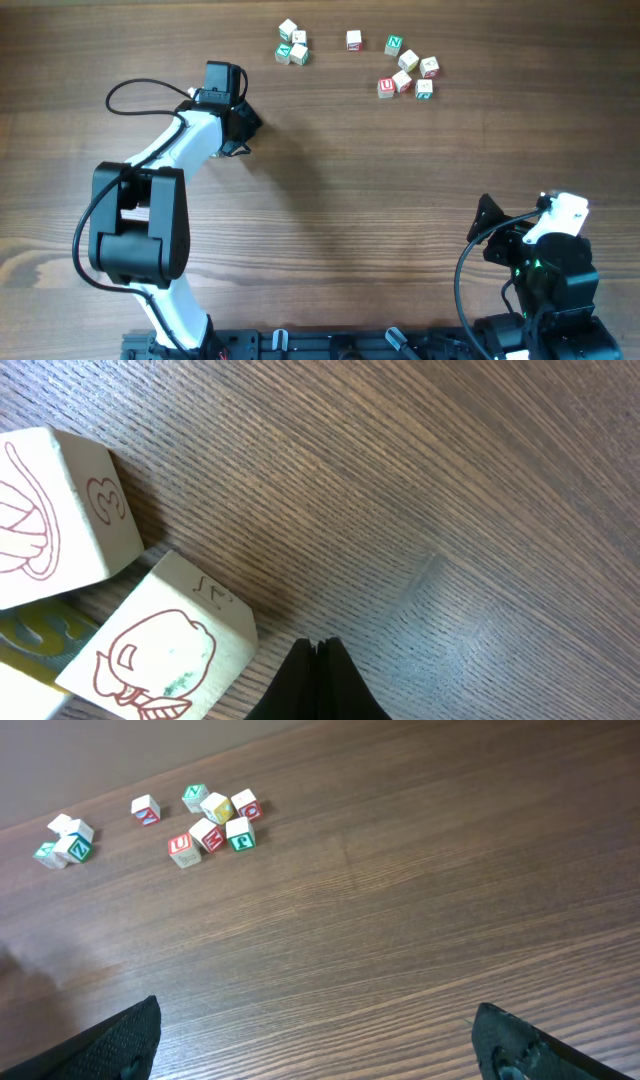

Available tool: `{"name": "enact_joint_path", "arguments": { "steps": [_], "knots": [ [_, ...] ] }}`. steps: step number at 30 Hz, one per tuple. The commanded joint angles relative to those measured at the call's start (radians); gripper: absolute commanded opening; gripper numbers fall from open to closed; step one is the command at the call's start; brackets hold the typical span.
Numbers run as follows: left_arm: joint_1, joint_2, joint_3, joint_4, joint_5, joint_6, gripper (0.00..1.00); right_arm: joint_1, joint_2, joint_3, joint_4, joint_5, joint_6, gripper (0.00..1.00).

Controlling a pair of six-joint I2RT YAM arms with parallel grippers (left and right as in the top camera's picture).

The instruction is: Form a circle

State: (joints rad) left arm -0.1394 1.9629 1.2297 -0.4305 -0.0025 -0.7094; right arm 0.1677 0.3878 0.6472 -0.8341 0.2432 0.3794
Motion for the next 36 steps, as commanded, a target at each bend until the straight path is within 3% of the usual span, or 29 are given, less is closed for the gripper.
{"name": "enact_joint_path", "arguments": {
  "steps": [1,28,36],
  "knots": [
    [-0.002,0.005,0.013,-0.002,-0.043,-0.014,0.04,0.001,0.003,-0.004,0.002,-0.006,-0.01,1.0],
    [-0.002,0.005,0.013,0.008,-0.105,-0.065,0.04,0.001,0.003,-0.004,0.002,-0.006,-0.01,1.0],
    [-0.002,0.005,0.013,0.0,-0.153,-0.141,0.04,0.001,0.003,-0.004,0.002,-0.006,-0.01,1.0]
  ]
}}
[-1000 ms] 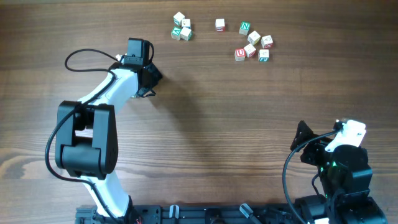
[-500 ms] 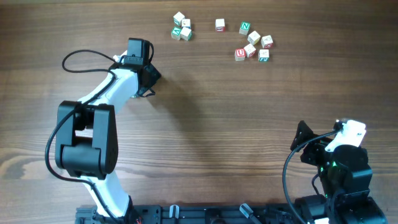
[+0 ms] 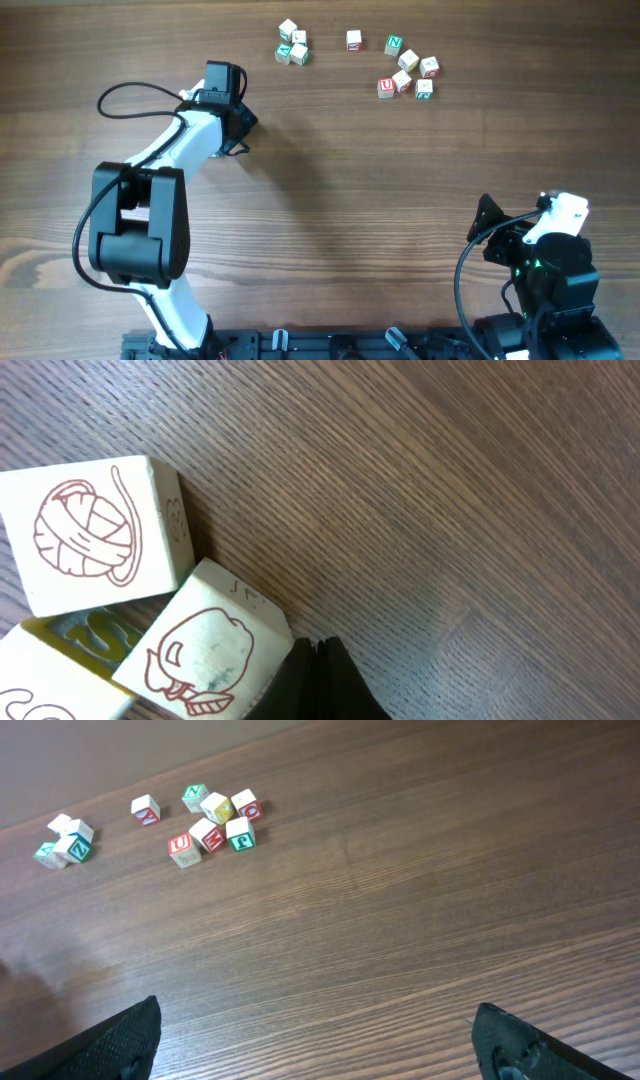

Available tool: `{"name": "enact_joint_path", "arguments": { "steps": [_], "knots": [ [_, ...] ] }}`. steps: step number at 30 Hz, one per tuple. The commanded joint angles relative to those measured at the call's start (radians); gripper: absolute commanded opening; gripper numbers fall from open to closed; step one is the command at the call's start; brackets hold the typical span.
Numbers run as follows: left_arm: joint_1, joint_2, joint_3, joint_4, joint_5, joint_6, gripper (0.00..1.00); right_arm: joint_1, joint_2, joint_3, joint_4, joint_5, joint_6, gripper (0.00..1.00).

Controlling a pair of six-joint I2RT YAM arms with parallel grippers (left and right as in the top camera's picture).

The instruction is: Form a circle

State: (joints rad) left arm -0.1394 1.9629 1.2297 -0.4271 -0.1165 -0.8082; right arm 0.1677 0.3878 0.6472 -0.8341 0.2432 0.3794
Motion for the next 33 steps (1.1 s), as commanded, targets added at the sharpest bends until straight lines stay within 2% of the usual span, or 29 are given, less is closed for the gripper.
{"name": "enact_joint_path", "arguments": {
  "steps": [1,10,27,33],
  "knots": [
    [-0.002,0.005,0.013,-0.002,-0.039,-0.042,0.04,0.001,0.003,-0.004,0.002,-0.006,-0.01,1.0],
    [-0.002,0.005,0.013,0.049,-0.039,-0.037,0.04,0.001,0.003,-0.004,0.002,-0.006,-0.01,1.0],
    [-0.002,0.005,0.013,0.039,-0.042,-0.063,0.04,0.001,0.003,-0.004,0.002,-0.006,-0.01,1.0],
    [-0.003,-0.055,0.046,0.0,-0.058,0.054,0.04,0.001,0.003,-0.004,0.002,-0.006,-0.01,1.0]
  ]
}}
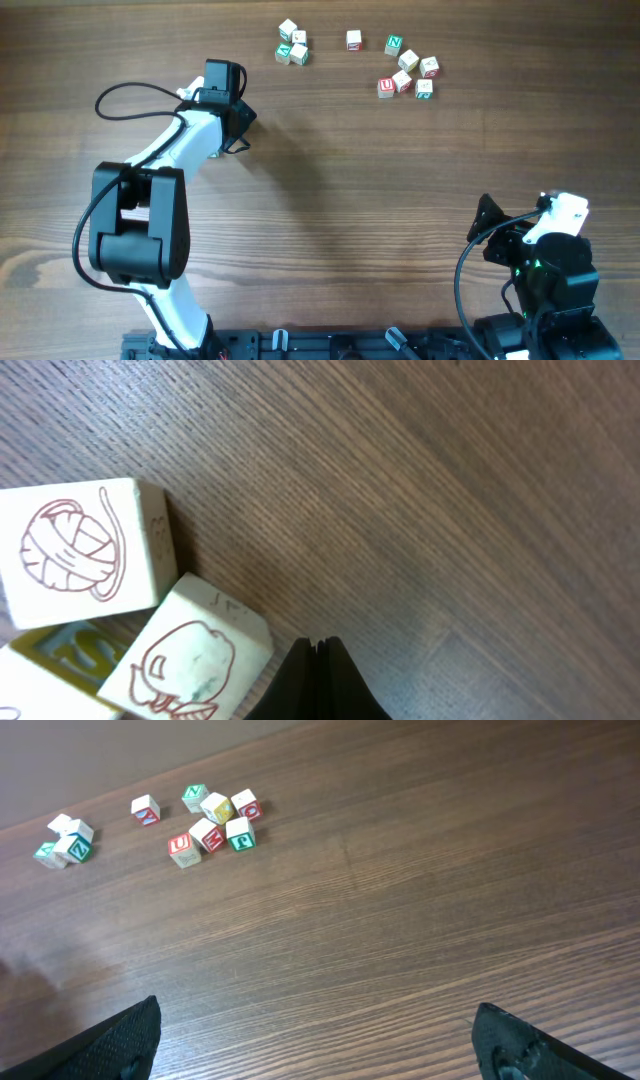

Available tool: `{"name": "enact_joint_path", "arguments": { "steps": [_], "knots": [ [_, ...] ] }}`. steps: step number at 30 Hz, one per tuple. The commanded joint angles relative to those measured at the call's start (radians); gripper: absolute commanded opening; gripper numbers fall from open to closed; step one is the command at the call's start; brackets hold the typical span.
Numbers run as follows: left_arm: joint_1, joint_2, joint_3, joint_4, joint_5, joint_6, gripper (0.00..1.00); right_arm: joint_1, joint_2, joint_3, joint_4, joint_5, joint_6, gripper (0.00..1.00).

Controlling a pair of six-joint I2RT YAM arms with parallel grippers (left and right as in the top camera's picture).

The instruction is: Form a circle

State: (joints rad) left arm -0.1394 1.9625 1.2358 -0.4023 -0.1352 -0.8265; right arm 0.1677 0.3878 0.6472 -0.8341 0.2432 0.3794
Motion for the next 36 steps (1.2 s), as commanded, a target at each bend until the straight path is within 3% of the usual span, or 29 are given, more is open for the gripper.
{"name": "enact_joint_path", "arguments": {
  "steps": [1,7,11,19,26,30,36],
  "knots": [
    [-0.003,-0.079,0.041,-0.042,-0.055,0.084,0.04,0.001,0.003,-0.004,0.002,-0.006,-0.01,1.0],
    [0.001,-0.201,0.041,-0.165,-0.094,0.08,0.04,0.001,0.003,-0.004,0.002,-0.006,-0.01,1.0],
    [0.024,-0.196,0.04,-0.266,-0.086,-0.078,0.04,0.001,0.003,-0.004,0.002,-0.006,-0.01,1.0],
    [0.003,-0.188,0.04,-0.216,-0.057,-0.072,0.04,0.001,0.003,-0.004,0.002,-0.006,-0.01,1.0],
    [0.0,-0.102,0.04,-0.219,-0.059,-0.165,0.04,0.001,0.003,-0.004,0.002,-0.006,-0.01,1.0],
    [0.0,-0.074,0.04,-0.257,-0.11,-0.313,0.04,0.001,0.003,-0.004,0.002,-0.006,-0.01,1.0],
    [0.0,-0.071,0.04,-0.24,-0.132,-0.335,0.04,0.001,0.003,-0.004,0.002,-0.006,-0.01,1.0]
  ]
}}
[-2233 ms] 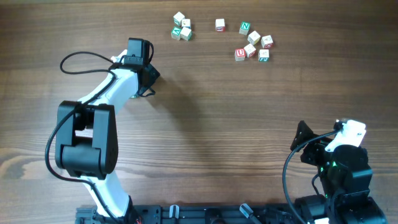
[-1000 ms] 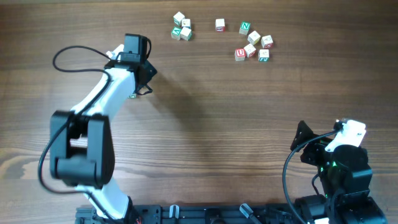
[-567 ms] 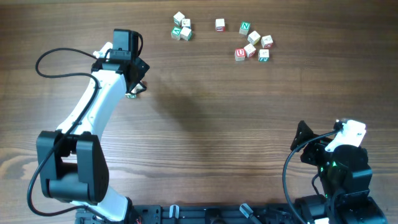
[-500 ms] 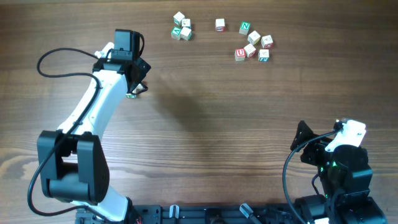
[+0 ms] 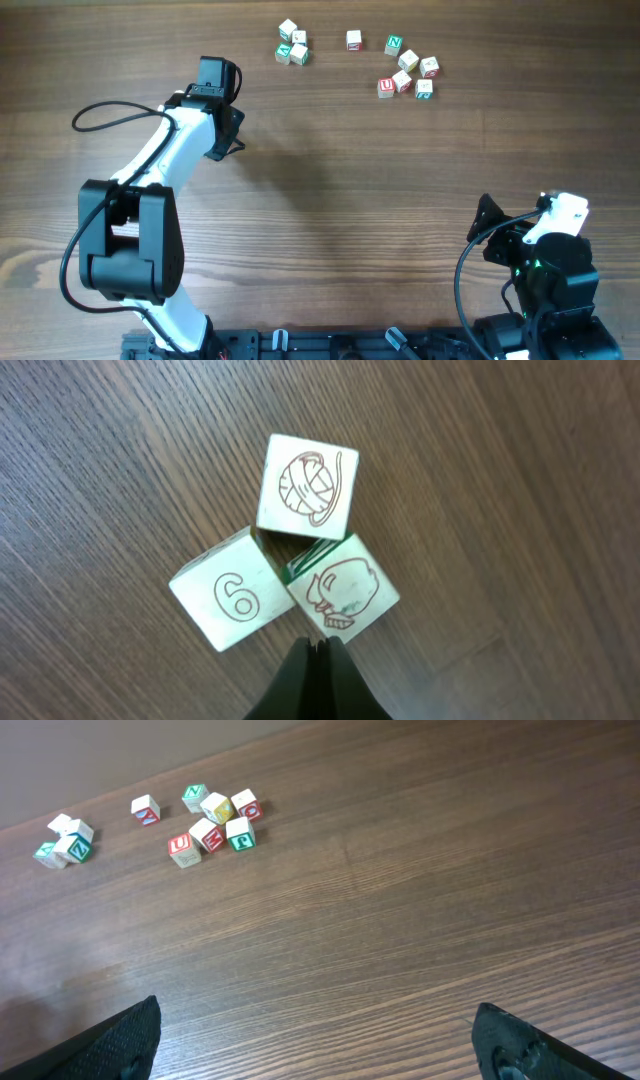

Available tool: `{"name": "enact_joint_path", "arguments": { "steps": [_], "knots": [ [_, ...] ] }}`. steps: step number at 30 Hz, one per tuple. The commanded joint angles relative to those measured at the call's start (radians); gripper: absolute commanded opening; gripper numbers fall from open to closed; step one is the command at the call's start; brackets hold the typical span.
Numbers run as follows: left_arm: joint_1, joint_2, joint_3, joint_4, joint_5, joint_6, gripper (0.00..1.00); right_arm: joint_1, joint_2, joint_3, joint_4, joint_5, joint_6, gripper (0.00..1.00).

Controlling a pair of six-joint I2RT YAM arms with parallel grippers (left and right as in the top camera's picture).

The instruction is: Form a circle

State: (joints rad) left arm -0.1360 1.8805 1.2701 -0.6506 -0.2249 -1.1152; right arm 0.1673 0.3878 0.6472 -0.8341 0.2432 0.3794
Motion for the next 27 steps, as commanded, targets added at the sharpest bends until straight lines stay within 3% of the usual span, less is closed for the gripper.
{"name": "enact_joint_path", "arguments": {
  "steps": [1,18,27],
  "knots": [
    [-0.003,0.01,0.005,0.008,-0.047,-0.046,0.04,0.002,0.003,-0.004,0.002,-0.006,-0.01,1.0],
    [0.023,0.026,0.005,0.007,-0.08,-0.151,0.04,0.002,0.003,-0.004,0.002,-0.006,-0.01,1.0],
    [0.033,0.046,0.004,0.034,-0.075,-0.15,0.04,0.002,0.003,-0.004,0.002,-0.006,-0.01,1.0]
  ]
}}
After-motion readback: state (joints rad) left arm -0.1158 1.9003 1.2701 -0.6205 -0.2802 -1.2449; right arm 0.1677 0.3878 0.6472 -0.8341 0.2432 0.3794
